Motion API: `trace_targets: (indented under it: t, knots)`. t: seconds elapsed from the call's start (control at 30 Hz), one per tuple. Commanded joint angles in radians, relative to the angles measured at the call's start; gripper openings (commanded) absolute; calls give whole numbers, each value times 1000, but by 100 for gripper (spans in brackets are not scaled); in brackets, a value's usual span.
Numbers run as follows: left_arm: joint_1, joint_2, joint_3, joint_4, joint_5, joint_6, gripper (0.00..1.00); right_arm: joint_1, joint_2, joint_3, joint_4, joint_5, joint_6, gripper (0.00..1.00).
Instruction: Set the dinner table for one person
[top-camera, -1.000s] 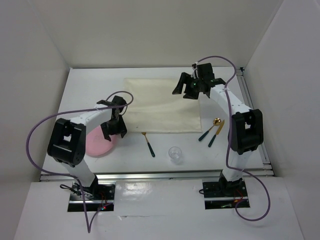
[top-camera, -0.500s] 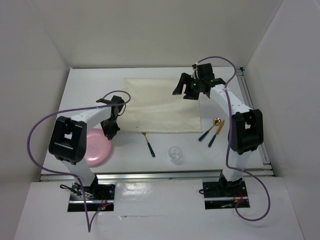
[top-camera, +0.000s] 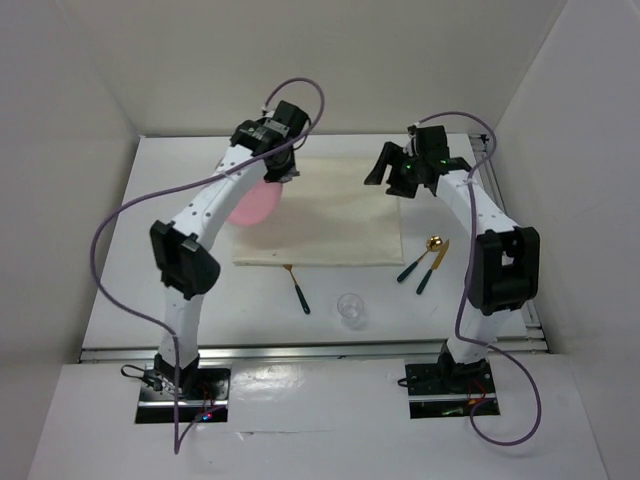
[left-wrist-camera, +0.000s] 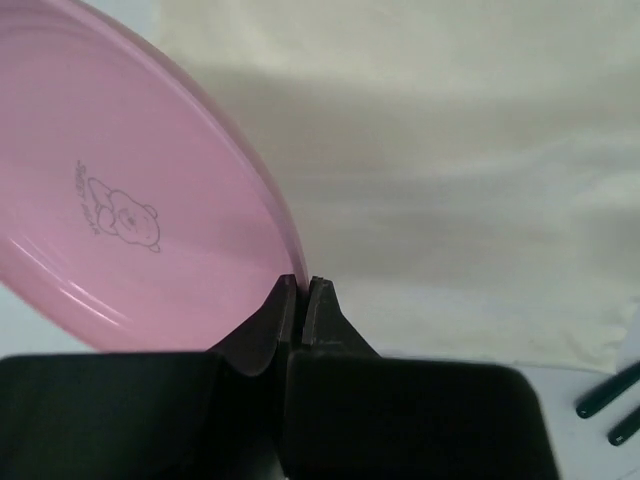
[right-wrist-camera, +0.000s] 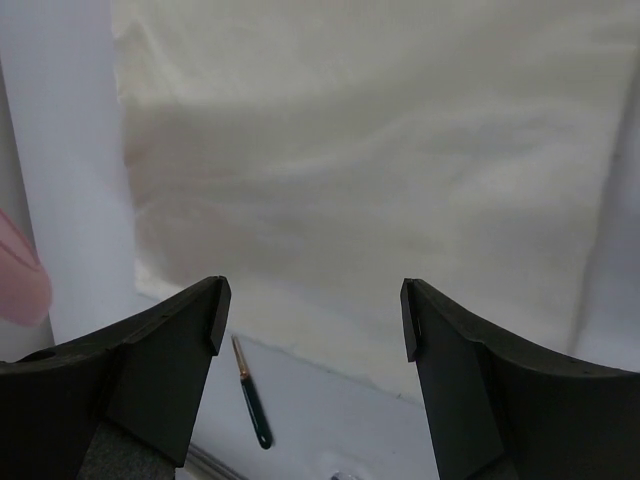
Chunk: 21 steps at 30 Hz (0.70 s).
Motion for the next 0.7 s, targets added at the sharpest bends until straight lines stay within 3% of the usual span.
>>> trace_targets:
  t: [0.0, 0.07, 0.2, 0.37, 0.67]
  knots:
    - [-31, 225, 281, -133, 80, 61, 0, -59, -147, -67, -21, 92, 0, 81]
    - [-41, 284, 350, -92, 137, 61, 0, -92, -202, -122, -21, 114, 9, 81]
    - [-41, 259, 185, 129, 249, 48, 0, -171, -289, -220, -1, 143, 44, 81]
    - [-62, 350, 280, 157, 286, 15, 0, -193, -348, -297, 11, 133, 64, 81]
    - [-110, 412, 290, 275, 309, -5, 0, -193, -366, -362, 2, 123, 74, 81]
